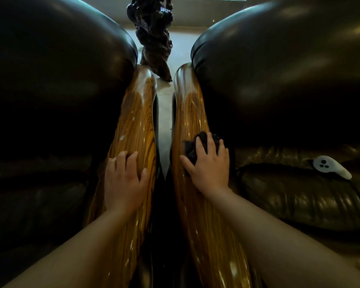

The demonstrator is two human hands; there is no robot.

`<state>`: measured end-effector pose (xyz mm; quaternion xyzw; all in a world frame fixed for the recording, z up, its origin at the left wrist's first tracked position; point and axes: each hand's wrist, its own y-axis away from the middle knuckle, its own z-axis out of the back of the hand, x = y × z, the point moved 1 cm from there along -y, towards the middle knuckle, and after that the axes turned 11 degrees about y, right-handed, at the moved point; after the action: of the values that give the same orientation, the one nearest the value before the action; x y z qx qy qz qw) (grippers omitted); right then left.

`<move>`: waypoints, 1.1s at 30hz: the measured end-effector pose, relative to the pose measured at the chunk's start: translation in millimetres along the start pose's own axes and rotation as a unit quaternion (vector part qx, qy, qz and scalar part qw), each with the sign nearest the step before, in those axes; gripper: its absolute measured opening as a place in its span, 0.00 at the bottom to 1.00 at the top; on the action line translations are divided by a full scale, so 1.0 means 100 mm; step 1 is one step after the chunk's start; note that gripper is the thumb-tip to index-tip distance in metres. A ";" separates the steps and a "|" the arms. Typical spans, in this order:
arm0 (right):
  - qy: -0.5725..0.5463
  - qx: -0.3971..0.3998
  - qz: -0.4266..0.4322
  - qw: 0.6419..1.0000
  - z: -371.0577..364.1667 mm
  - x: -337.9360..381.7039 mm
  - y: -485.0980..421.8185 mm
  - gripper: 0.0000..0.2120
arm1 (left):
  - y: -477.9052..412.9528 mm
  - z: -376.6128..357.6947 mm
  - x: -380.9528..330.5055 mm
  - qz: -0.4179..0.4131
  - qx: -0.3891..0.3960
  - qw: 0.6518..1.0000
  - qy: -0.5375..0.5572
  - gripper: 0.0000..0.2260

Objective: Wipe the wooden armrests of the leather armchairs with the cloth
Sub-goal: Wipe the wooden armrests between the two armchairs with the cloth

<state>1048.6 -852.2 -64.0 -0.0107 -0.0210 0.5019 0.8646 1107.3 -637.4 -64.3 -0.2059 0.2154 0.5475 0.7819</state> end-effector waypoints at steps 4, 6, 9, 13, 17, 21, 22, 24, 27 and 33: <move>0.029 -0.033 0.045 0.998 -0.08 0.01 0.10 0.35 | 0.16 0.09 0.10 -0.028 0.035 0.998 0.040 0.27; 0.048 -0.048 0.135 0.989 -0.23 -0.12 0.54 0.34 | 0.32 0.16 0.20 -0.065 0.027 0.997 0.033 0.29; 0.048 -0.053 0.224 0.972 -0.38 -0.36 0.88 0.34 | 0.48 0.17 0.34 -0.048 0.033 0.998 0.011 0.32; 0.058 -0.054 0.148 0.986 -0.18 -0.21 0.26 0.33 | 0.49 0.09 0.44 -0.053 0.018 0.998 -0.012 0.31; 0.032 0.005 0.036 0.999 0.04 0.11 -0.46 0.35 | 0.50 0.05 0.49 -0.050 0.009 0.999 -0.006 0.29; 0.058 -0.014 0.073 0.996 0.02 0.10 -0.21 0.33 | 0.50 0.06 0.49 -0.043 0.004 0.999 -0.008 0.27; 0.068 -0.029 0.092 0.993 -0.01 0.08 -0.02 0.33 | 0.51 0.06 0.49 -0.040 0.005 0.999 -0.005 0.27; 0.078 -0.051 0.137 0.986 -0.14 0.02 0.37 0.34 | 0.52 0.06 0.49 -0.037 0.007 0.999 -0.001 0.27; 0.069 -0.087 0.214 0.971 -0.28 -0.10 0.66 0.32 | 0.51 0.07 0.47 -0.035 0.008 0.999 -0.003 0.26; 0.048 -0.115 0.183 0.975 -0.05 0.26 0.11 0.17 | 0.49 0.11 0.45 -0.051 0.022 0.998 -0.021 0.27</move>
<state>1052.6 -824.0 -68.7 -0.1376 -0.0343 0.6450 0.7509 1076.1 -581.2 -84.6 -0.1884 0.2000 0.5060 0.8176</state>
